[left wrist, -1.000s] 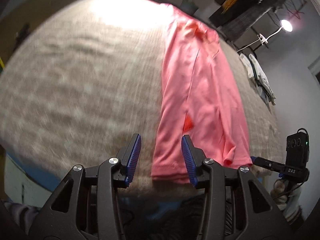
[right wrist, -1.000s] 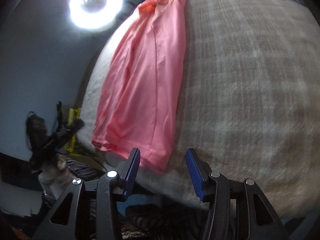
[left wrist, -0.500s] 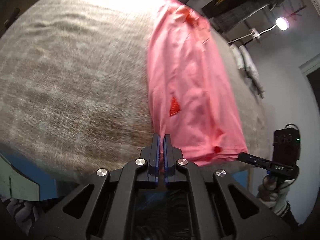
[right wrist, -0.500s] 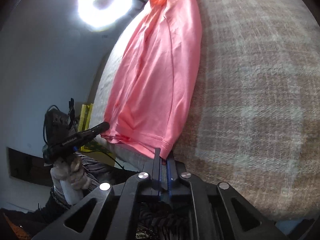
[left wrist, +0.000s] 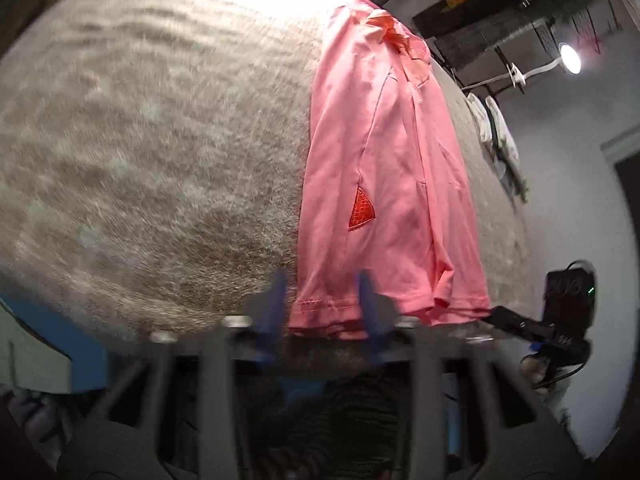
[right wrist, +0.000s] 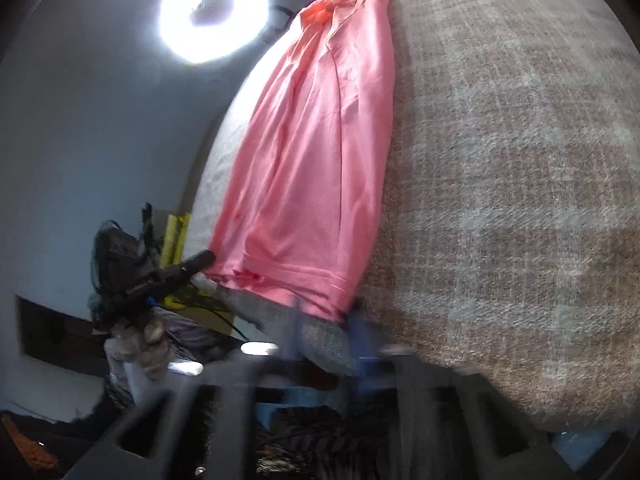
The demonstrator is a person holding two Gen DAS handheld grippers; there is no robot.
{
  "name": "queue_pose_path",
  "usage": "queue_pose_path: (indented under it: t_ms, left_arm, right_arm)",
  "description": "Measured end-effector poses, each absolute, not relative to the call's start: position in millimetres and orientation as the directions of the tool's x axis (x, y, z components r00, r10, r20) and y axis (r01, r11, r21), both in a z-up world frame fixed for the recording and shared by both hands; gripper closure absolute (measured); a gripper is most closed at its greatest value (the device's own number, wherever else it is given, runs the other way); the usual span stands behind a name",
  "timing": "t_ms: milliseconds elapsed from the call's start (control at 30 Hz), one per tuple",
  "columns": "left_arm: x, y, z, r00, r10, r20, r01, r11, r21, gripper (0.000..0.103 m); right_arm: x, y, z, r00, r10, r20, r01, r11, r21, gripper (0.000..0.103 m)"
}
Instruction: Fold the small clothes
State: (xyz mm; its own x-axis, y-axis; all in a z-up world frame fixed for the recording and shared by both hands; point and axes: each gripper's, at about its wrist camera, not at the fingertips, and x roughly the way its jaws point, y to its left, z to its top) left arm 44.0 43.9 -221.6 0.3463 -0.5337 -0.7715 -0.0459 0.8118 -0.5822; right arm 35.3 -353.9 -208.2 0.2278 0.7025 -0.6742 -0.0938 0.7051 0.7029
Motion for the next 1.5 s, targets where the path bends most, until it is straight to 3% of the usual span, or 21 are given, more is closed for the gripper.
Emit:
queue_pose_path:
  t_ms: [67, 100, 167, 200, 233, 367, 567, 800, 1367, 1433, 1467, 1500]
  left_arm:
    - [46.7, 41.7, -221.9, 0.343, -0.535, -0.772, -0.040, 0.813, -0.580, 0.063]
    - [47.3, 38.6, -221.1, 0.338, -0.529, -0.778, -0.027, 0.821, -0.570, 0.077]
    - [50.4, 33.4, -225.3, 0.297, -0.539, -0.788, -0.022, 0.821, -0.570, 0.102]
    - [51.1, 32.0, -226.1, 0.291, -0.540, -0.790, -0.026, 0.821, -0.570, 0.102]
    - [52.2, 31.0, -224.9, 0.294, -0.538, -0.790, -0.024, 0.822, -0.569, 0.102]
    - [61.9, 31.0, -208.8, 0.317, -0.566, -0.761, -0.002, 0.802, -0.598, 0.102]
    - [99.9, 30.5, -176.8, 0.363, -0.581, -0.728, 0.037, 0.790, -0.612, 0.102]
    - [154.8, 20.5, -152.1, 0.399, -0.559, -0.727, 0.086, 0.812, -0.577, 0.102]
    - [255.2, 29.6, -190.2, 0.384, -0.515, -0.766, -0.015, 0.826, -0.563, 0.102]
    - [260.5, 29.8, -188.8, 0.394, -0.506, -0.767, -0.012, 0.832, -0.555, 0.097]
    - [263.1, 30.3, -187.8, 0.395, -0.508, -0.765, -0.011, 0.830, -0.557, 0.086]
    - [265.3, 31.5, -186.2, 0.398, -0.502, -0.768, -0.018, 0.833, -0.553, 0.068]
  right_arm:
    - [40.5, -357.3, -209.9, 0.233, 0.720, -0.654, -0.078, 0.684, 0.726, 0.063]
    - [43.0, -357.6, -211.8, 0.231, 0.725, -0.649, -0.070, 0.678, 0.732, 0.064]
    - [48.4, -353.8, -214.8, 0.219, 0.733, -0.644, -0.069, 0.670, 0.739, 0.076]
    - [50.0, -352.2, -215.6, 0.209, 0.737, -0.643, -0.072, 0.667, 0.741, 0.081]
    - [51.4, -349.7, -216.3, 0.190, 0.739, -0.646, -0.080, 0.668, 0.740, 0.093]
    - [56.9, -352.2, -207.7, 0.197, 0.772, -0.604, -0.082, 0.627, 0.774, 0.099]
    - [81.8, -364.7, -181.3, 0.271, 0.792, -0.548, -0.093, 0.588, 0.804, 0.100]
    - [132.3, -365.3, -155.1, 0.335, 0.754, -0.565, -0.125, 0.630, 0.767, 0.100]
    - [242.4, -363.3, -171.2, 0.351, 0.657, -0.668, -0.055, 0.726, 0.686, 0.100]
    - [247.5, -359.6, -172.8, 0.350, 0.648, -0.677, -0.064, 0.737, 0.672, 0.100]
    - [250.8, -357.2, -174.1, 0.349, 0.638, -0.686, -0.067, 0.747, 0.661, 0.096]
    - [252.5, -356.4, -174.7, 0.350, 0.628, -0.695, -0.065, 0.757, 0.650, 0.096]
